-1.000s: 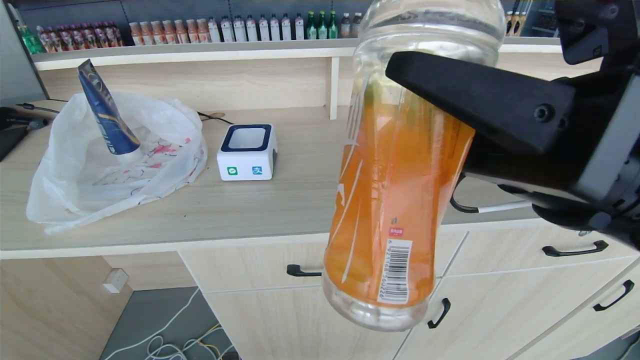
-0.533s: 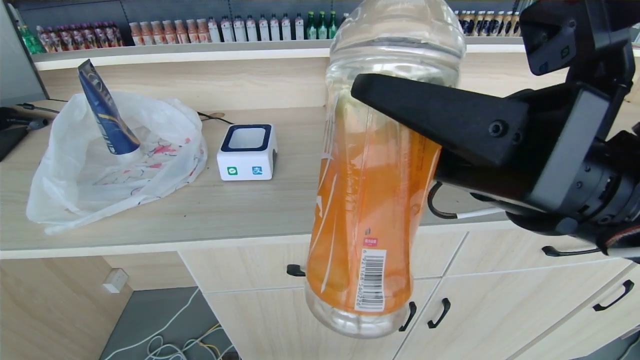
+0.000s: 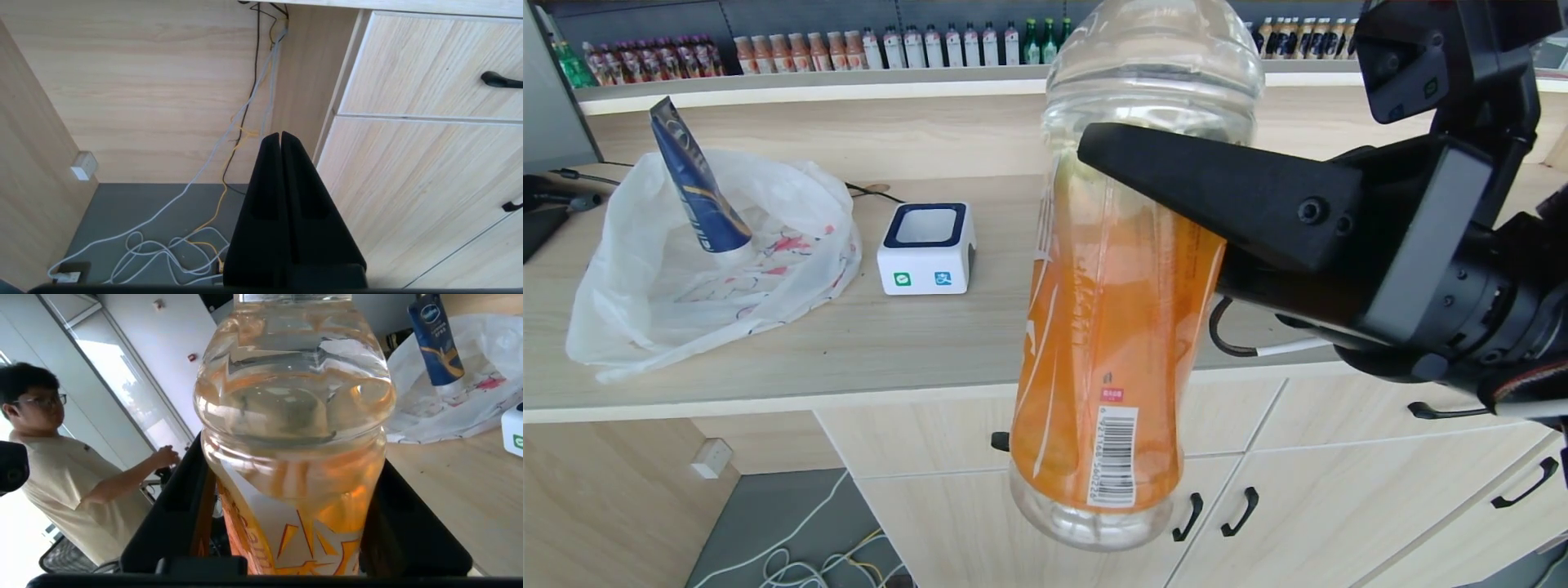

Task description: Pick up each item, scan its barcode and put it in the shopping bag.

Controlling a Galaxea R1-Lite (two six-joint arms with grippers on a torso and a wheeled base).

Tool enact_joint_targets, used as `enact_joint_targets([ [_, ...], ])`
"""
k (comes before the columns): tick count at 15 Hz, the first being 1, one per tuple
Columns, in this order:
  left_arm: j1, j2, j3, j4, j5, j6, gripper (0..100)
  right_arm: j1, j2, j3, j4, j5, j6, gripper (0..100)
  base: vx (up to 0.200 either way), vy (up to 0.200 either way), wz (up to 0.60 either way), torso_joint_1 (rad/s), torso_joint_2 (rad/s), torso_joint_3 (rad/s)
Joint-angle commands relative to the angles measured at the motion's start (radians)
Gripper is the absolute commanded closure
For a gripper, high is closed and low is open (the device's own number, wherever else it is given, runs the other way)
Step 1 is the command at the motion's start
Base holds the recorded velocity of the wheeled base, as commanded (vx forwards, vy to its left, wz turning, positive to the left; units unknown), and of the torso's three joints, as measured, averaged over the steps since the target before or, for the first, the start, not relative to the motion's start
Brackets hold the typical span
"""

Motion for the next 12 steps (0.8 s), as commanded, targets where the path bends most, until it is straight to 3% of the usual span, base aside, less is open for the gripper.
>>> enact_joint_targets([
  [1, 0.0, 0.0, 0.0, 0.0, 0.0, 0.0, 100, 0.0, 0.002, 0.001, 0.0, 0.0, 0.0, 100, 0.0, 0.0, 0.0, 0.0, 0.0, 0.0],
  [12, 0.0, 0.0, 0.0, 0.0, 0.0, 0.0, 100, 0.0, -0.015, 0.031, -0.006, -0.003, -0.018, 100, 0.0, 0.0, 0.0, 0.0, 0.0, 0.0],
])
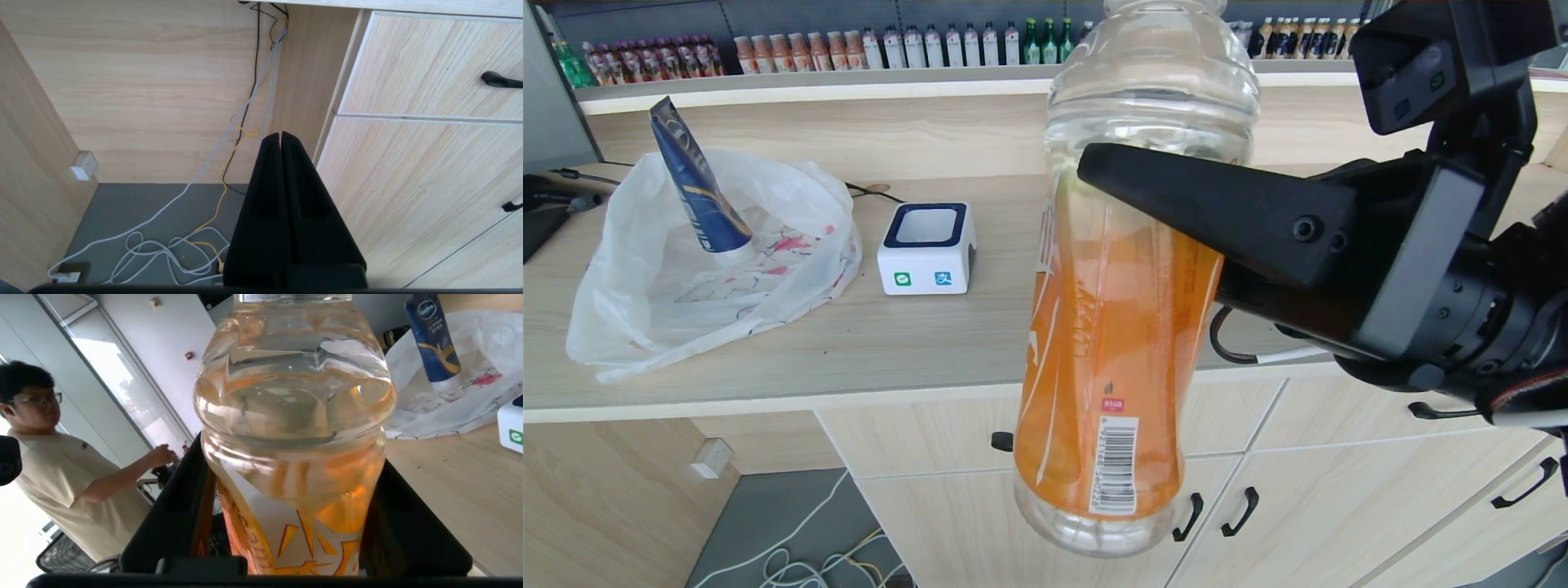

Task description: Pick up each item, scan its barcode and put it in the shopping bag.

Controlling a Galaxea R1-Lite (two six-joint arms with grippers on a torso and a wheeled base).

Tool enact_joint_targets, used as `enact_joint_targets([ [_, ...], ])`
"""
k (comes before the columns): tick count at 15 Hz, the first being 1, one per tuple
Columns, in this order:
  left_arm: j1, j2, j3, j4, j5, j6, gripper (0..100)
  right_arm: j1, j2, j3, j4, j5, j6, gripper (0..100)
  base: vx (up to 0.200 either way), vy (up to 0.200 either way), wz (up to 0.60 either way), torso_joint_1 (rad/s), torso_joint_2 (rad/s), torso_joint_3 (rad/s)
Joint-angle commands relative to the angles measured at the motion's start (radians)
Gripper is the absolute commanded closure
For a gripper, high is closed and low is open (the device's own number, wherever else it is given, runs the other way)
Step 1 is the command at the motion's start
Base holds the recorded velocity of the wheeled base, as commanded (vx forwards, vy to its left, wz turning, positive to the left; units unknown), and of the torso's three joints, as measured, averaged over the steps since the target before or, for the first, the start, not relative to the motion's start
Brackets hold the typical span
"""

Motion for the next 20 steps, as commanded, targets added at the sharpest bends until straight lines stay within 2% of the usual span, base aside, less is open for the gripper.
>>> enact_joint_targets([
  [1, 0.0, 0.0, 0.0, 0.0, 0.0, -0.001, 100, 0.001, -0.011, 0.015, -0.006, 0.0, -0.009, 100, 0.0, 0.0, 0.0, 0.0, 0.0, 0.0],
  [4, 0.0, 0.0, 0.0, 0.0, 0.0, -0.001, 100, 0.001, -0.023, 0.061, -0.031, -0.009, -0.082, 100, 0.0, 0.0, 0.0, 0.0, 0.0, 0.0],
  [6, 0.0, 0.0, 0.0, 0.0, 0.0, -0.001, 100, -0.004, -0.044, 0.104, -0.039, -0.05, -0.165, 100, 0.0, 0.0, 0.0, 0.0, 0.0, 0.0],
  [8, 0.0, 0.0, 0.0, 0.0, 0.0, -0.001, 100, -0.001, -0.075, 0.182, -0.039, -0.187, -0.251, 100, 0.0, 0.0, 0.0, 0.0, 0.0, 0.0],
  [11, 0.0, 0.0, 0.0, 0.0, 0.0, -0.001, 100, -0.002, -0.127, 0.263, -0.04, -0.311, -0.388, 100, 0.0, 0.0, 0.0, 0.0, 0.0, 0.0],
  [13, 0.0, 0.0, 0.0, 0.0, 0.0, -0.001, 100, -0.002, -0.132, 0.263, -0.04, -0.405, -0.431, 100, 0.0, 0.0, 0.0, 0.0, 0.0, 0.0],
  [14, 0.0, 0.0, 0.0, 0.0, 0.0, -0.001, 100, -0.002, -0.13, 0.26, -0.04, -0.488, -0.473, 100, 0.0, 0.0, 0.0, 0.0, 0.0, 0.0],
  [18, 0.0, 0.0, 0.0, 0.0, 0.0, -0.001, 100, -0.013, -0.13, 0.28, -0.069, -0.659, -0.635, 100, 0.0, 0.0, 0.0, 0.0, 0.0, 0.0],
  [20, 0.0, 0.0, 0.0, 0.0, 0.0, 0.002, 100, -0.03, -0.129, 0.291, -0.114, -0.81, -0.665, 100, 0.0, 0.0, 0.0, 0.0, 0.0, 0.0],
])
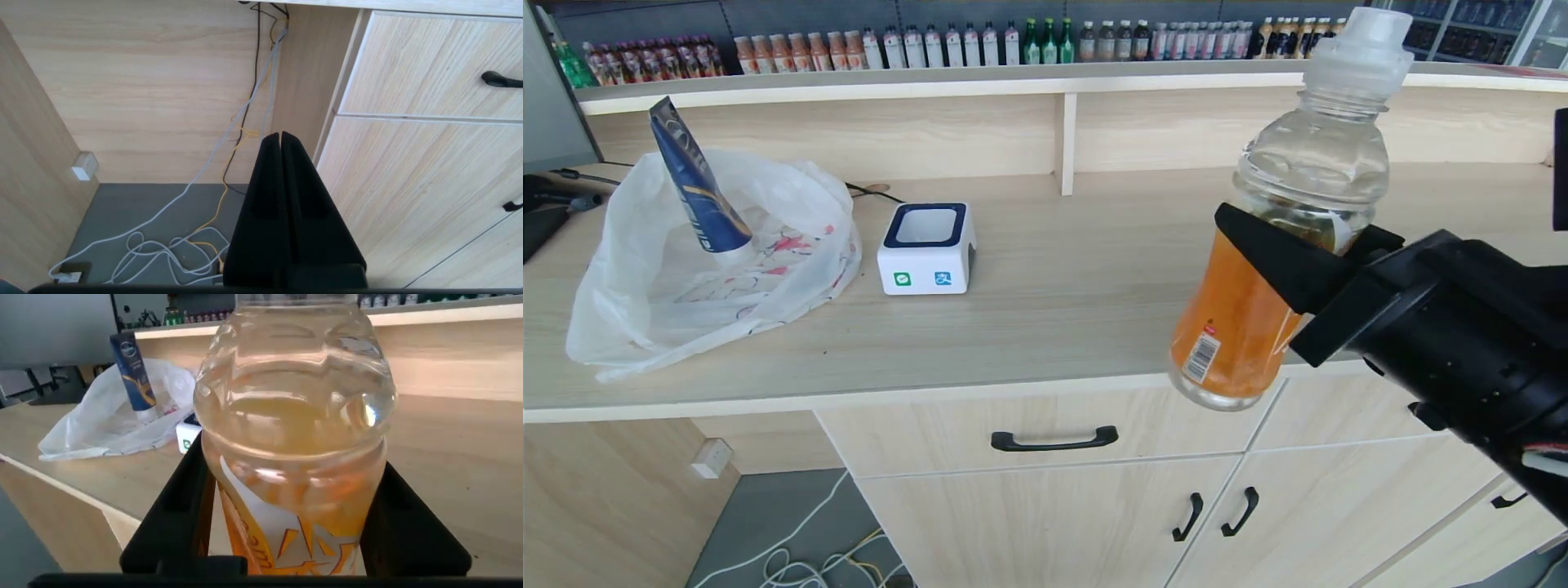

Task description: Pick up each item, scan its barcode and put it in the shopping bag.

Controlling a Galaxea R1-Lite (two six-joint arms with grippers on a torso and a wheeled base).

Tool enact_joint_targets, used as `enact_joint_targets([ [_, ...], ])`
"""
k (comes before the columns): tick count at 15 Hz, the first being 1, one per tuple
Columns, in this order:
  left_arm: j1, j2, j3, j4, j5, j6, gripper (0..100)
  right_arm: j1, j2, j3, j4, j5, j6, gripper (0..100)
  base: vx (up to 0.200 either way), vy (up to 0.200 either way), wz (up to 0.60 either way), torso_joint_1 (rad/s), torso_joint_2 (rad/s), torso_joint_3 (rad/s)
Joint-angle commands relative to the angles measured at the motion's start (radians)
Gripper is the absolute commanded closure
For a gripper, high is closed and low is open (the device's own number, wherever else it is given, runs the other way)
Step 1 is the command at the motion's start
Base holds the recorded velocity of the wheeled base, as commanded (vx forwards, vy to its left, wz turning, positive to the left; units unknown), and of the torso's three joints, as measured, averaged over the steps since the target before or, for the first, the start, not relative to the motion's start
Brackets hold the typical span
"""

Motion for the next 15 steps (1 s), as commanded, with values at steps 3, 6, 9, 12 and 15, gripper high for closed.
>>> enact_joint_targets([
  [3, 0.0, 0.0, 0.0, 0.0, 0.0, -0.001, 100, -0.012, 0.004, 0.005, -0.061, -0.078, -0.074, 100, 0.0, 0.0, 0.0, 0.0, 0.0, 0.0],
  [6, 0.0, 0.0, 0.0, 0.0, 0.0, 0.0, 100, -0.066, 0.018, -0.017, -0.061, -0.134, -0.097, 100, 0.0, 0.0, 0.0, 0.0, 0.0, 0.0],
  [9, 0.0, 0.0, 0.0, 0.002, 0.0, 0.0, 100, -0.089, 0.018, -0.017, -0.064, -0.131, -0.054, 100, 0.0, 0.0, 0.0, 0.0, 0.0, 0.0],
  [12, 0.0, 0.0, 0.0, 0.0, 0.0, 0.0, 100, -0.091, 0.046, -0.037, -0.089, -0.128, -0.052, 100, 0.0, 0.0, 0.0, 0.0, 0.0, 0.0],
  [15, 0.0, 0.0, 0.0, 0.0, 0.0, -0.003, 100, -0.091, 0.049, -0.034, -0.081, -0.131, -0.052, 100, 0.0, 0.133, 0.0, 0.003, 0.0, 0.006],
])
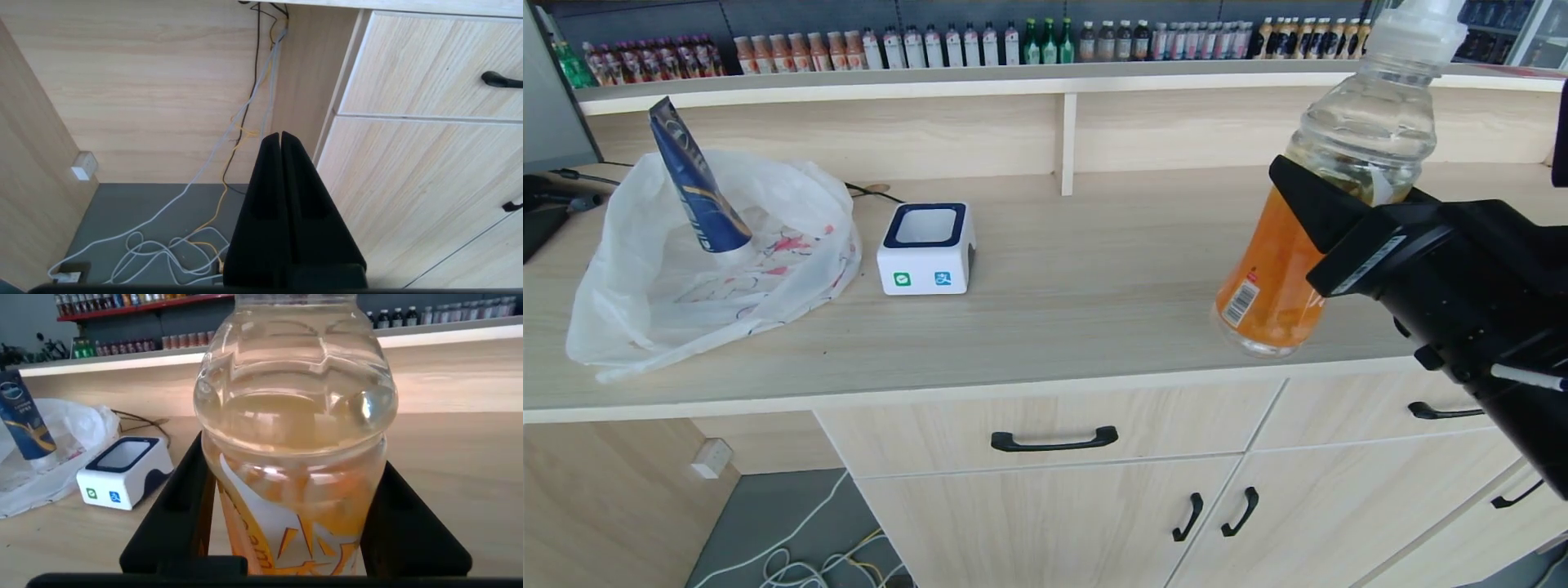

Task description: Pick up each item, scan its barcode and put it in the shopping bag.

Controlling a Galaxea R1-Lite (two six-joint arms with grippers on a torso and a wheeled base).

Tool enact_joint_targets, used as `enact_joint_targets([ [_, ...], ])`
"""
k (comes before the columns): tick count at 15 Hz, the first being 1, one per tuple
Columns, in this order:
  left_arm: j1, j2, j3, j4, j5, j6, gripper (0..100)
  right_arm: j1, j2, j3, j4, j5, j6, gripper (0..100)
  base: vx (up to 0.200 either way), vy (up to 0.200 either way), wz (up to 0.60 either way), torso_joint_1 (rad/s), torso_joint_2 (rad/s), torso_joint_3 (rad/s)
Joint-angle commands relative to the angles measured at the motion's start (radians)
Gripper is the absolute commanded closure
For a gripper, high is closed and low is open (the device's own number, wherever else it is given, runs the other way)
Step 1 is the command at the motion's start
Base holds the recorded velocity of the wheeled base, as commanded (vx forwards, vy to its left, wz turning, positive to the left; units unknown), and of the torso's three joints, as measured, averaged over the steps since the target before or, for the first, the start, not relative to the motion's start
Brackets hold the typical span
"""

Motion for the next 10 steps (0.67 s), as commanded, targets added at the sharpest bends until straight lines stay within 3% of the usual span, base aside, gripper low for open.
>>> enact_joint_targets([
  [1, 0.0, 0.0, 0.0, 0.0, 0.0, -0.001, 100, 0.001, 0.009, 0.0, 0.002, 0.001, -0.001, 100, 0.0, 0.2, 0.0, 0.002, 0.01, -0.007],
  [3, 0.0, 0.0, 0.0, 0.0, 0.0, -0.001, 100, 0.038, 0.012, -0.011, -0.001, 0.027, 0.013, 100, 0.0, 0.2, 0.0, 0.003, 0.0, 0.005],
  [10, 0.0, 0.0, 0.0, 0.0, 0.0, -0.004, 100, 0.039, -0.003, -0.023, -0.003, 0.03, 0.019, 100, 0.0, 0.2, 0.0, 0.002, 0.0, 0.003],
])
